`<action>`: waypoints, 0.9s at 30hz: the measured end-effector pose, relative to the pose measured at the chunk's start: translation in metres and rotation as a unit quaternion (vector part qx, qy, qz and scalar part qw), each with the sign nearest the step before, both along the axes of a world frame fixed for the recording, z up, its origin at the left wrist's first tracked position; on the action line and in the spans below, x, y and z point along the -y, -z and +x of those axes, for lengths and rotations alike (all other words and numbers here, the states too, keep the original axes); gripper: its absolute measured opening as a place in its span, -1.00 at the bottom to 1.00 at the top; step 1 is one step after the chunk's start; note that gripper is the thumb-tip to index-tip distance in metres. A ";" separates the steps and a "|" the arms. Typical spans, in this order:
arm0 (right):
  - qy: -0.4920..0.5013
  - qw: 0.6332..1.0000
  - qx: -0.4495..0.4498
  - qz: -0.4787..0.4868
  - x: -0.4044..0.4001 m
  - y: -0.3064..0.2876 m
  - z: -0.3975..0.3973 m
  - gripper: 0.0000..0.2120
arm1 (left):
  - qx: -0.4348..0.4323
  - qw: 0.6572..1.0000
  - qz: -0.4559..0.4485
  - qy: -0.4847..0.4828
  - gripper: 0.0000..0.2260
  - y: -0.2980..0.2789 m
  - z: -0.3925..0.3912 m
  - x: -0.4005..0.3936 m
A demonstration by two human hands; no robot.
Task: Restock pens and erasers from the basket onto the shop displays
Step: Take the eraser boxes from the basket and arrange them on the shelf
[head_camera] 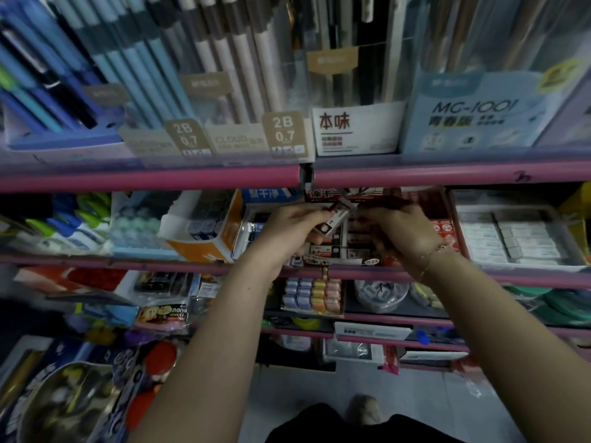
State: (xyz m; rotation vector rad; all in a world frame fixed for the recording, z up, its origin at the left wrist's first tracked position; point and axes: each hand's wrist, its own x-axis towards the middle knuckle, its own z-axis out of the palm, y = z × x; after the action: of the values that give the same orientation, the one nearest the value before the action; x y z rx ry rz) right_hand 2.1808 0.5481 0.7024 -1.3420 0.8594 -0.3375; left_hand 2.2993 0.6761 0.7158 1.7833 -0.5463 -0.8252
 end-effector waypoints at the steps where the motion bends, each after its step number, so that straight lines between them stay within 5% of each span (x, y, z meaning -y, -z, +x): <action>1: -0.032 0.999 0.007 0.010 -0.001 0.000 -0.002 -0.83 | -0.011 1.000 -0.006 -0.009 -0.94 0.000 -0.002 0.002; 5: -0.071 0.987 -0.039 -0.142 -0.008 0.000 0.002 -0.78 | -0.033 0.997 0.009 -0.068 -0.90 0.004 -0.017 0.012; 10: -0.122 0.919 -0.097 -0.364 -0.004 0.002 0.006 -0.83 | -0.023 0.997 0.029 -0.073 -0.88 0.011 -0.024 0.023; 13: -0.140 0.856 -0.164 -0.469 0.010 0.003 0.011 -0.71 | 0.125 0.990 0.062 -0.026 -0.91 0.014 -0.012 0.028; 17: -0.195 0.714 -0.274 -0.614 0.024 0.004 0.017 -0.65 | 0.430 0.879 0.202 0.051 -0.75 0.025 0.006 0.025; 21: -0.247 0.620 -0.300 -0.682 0.022 0.008 0.023 -0.63 | 0.472 0.838 0.256 0.099 -0.63 0.038 0.014 0.021; 27: -0.245 0.598 -0.305 -0.699 0.023 0.012 0.022 -0.56 | 0.507 0.822 0.241 0.099 -0.64 0.042 0.015 0.019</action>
State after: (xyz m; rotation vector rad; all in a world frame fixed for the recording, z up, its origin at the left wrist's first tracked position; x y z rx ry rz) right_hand 2.2033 0.5250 0.6902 -3.2597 0.6205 -0.0257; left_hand 2.3139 0.6568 0.6733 2.6303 -1.3093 -0.0369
